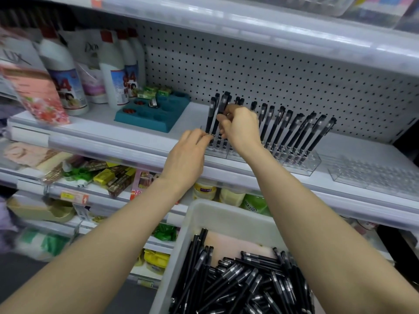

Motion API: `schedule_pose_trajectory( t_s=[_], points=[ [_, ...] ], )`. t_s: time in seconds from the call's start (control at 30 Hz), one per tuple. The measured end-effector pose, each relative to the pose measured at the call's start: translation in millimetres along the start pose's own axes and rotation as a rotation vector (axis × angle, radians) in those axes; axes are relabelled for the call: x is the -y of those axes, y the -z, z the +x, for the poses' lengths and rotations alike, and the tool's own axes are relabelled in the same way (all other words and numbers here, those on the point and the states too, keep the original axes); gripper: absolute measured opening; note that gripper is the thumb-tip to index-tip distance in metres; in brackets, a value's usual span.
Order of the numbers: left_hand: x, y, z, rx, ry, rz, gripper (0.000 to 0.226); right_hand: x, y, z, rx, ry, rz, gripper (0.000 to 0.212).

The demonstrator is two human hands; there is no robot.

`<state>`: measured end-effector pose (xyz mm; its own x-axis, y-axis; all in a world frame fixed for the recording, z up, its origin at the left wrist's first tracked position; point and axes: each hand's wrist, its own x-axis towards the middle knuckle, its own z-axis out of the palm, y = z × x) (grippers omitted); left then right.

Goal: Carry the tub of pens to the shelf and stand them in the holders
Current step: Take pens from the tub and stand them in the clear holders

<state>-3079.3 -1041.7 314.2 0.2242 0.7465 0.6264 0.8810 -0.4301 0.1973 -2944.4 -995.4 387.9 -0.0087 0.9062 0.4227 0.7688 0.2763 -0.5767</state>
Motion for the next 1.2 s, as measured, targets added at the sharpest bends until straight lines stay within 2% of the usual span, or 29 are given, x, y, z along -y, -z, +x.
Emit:
schedule_pose_trajectory(
  t_s=[0.23,0.57,0.7,0.83,0.97,1.1,1.2],
  points=[
    [-0.5,-0.8,-0.7,-0.013,-0.003,0.0,0.054,-4.1,-6.9,0.1,0.012,0.005,-0.122,0.021],
    [-6.3,7.9,-11.2,0.019,-0.02,0.007,0.057,-17.6,8.1,-34.5,-0.026,0.009,0.056,0.014],
    [-25.4,4.6,-36.5,0.023,-0.07,-0.072,0.041,-39.4,23.4,-81.6,-0.025,0.004,0.1,0.011],
    [-47.0,-20.4,-72.2,0.121,-0.167,-0.152,0.029,-75.9,27.3,-140.7,0.088,-0.029,0.086,0.011],
    [-60.1,-49.6,-98.1,0.248,-0.156,-0.142,0.035,-112.2,26.5,-188.4,0.336,-0.099,-0.004,0.011],
    [-63.2,-60.2,-106.5,0.274,-0.1,-0.111,0.04,-141.4,19.8,-209.7,0.563,-0.105,-0.249,0.001],
    [-63.7,-60.9,-110.0,0.281,-0.101,-0.089,0.044,-152.2,15.3,-217.0,0.711,-0.143,-0.338,0.014]
  ],
)
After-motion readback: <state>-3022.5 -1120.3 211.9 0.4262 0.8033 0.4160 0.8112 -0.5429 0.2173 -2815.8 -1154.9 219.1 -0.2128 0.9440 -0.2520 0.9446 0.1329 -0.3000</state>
